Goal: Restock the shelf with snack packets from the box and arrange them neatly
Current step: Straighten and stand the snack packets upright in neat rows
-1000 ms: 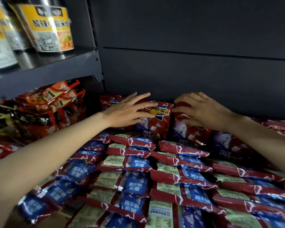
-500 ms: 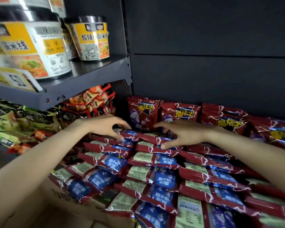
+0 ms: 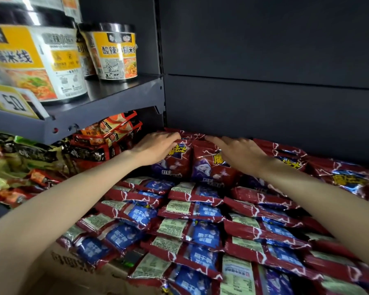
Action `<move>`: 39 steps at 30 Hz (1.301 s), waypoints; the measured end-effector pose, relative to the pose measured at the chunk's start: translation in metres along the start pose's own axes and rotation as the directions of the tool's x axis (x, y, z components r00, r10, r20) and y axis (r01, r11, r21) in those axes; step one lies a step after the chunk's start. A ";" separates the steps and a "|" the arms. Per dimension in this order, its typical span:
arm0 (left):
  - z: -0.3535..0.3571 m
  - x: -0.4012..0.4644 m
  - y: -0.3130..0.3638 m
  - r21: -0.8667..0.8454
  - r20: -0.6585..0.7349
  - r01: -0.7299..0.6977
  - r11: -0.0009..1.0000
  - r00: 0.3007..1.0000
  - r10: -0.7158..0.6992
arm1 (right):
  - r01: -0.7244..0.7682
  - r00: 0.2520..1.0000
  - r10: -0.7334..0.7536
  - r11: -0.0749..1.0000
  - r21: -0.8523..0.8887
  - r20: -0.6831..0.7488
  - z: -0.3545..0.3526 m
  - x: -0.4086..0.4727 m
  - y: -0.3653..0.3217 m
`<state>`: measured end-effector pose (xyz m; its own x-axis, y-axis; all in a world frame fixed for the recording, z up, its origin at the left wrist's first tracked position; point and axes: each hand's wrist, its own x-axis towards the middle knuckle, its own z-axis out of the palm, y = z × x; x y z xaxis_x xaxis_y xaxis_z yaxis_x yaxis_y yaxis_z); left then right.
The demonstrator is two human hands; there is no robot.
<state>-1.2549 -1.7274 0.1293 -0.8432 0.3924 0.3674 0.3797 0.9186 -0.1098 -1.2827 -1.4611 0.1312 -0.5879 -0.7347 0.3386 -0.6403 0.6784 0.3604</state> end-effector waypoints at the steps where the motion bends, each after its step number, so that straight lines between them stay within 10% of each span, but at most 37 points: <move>1: 0.000 0.006 0.002 -0.047 -0.026 0.035 0.998 0.999 -0.036 | 0.024 0.997 -0.025 0.999 -0.023 -0.068 0.003 0.000 0.003; 5: 0.011 0.021 0.003 -0.150 -0.048 0.038 0.988 0.998 -0.045 | 0.150 0.988 -0.153 0.984 -0.092 -0.033 0.004 -0.007 0.006; 9: 0.023 0.018 0.004 -0.146 0.038 -0.072 0.987 0.996 0.079 | -0.042 0.995 0.024 0.981 0.189 0.098 -0.003 -0.013 0.004; 16: 0.042 0.001 -0.025 0.292 0.172 -0.304 0.907 0.949 0.263 | -0.289 0.945 0.246 0.937 0.196 0.217 -0.001 -0.018 0.013; 24: 0.044 0.027 -0.036 0.258 0.221 -0.378 0.889 0.919 0.326 | 0.108 0.993 -0.105 0.993 -0.039 0.055 0.013 -0.015 0.015; 34: 0.045 0.014 -0.007 0.133 0.005 -0.307 0.942 0.951 0.309 | 0.200 0.958 -0.148 0.959 -0.203 0.248 0.015 -0.016 -0.007; 39: 0.049 0.020 0.013 0.206 -0.014 -0.489 0.848 0.865 0.502 | 0.175 0.950 -0.154 0.983 -0.056 0.273 -0.002 -0.016 0.003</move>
<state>-1.2855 -1.7052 0.0899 -0.5334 0.7997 0.2755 0.6554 0.5967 -0.4630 -1.2741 -1.4476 0.1287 -0.5947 -0.8034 0.0292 -0.7048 0.5385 0.4618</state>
